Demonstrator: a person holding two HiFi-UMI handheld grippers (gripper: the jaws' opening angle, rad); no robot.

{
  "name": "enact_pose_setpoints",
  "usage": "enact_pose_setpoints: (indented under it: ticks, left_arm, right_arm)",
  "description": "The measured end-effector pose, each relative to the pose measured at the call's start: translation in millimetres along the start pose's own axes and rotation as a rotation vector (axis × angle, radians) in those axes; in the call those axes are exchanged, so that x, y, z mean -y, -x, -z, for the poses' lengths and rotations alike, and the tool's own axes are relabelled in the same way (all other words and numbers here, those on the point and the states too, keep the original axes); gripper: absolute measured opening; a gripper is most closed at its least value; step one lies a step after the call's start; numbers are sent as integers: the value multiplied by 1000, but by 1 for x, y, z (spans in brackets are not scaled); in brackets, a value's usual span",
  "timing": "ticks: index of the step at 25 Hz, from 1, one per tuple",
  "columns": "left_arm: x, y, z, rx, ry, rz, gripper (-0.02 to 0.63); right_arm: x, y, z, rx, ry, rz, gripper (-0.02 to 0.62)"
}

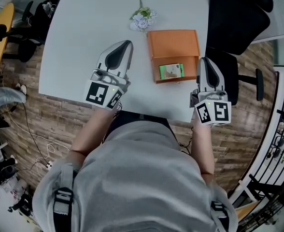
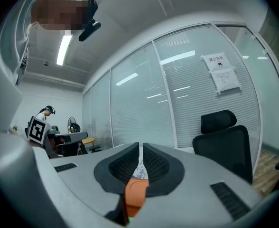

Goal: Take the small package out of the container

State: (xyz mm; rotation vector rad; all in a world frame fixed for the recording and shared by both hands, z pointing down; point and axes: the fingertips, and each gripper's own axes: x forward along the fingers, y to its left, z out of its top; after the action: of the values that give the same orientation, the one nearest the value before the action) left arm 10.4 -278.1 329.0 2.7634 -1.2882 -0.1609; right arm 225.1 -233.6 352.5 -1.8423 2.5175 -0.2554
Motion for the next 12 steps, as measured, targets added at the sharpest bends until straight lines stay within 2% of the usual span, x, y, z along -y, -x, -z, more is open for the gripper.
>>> enact_pose_setpoints:
  ticks: [6, 12]
  left_arm:
    - [7, -10, 22, -15, 21, 21, 20]
    - [10, -14, 49, -53, 40, 28, 20]
  right_arm:
    - [20, -11, 54, -172, 49, 10, 57]
    - [39, -23, 143, -475, 135, -32, 57]
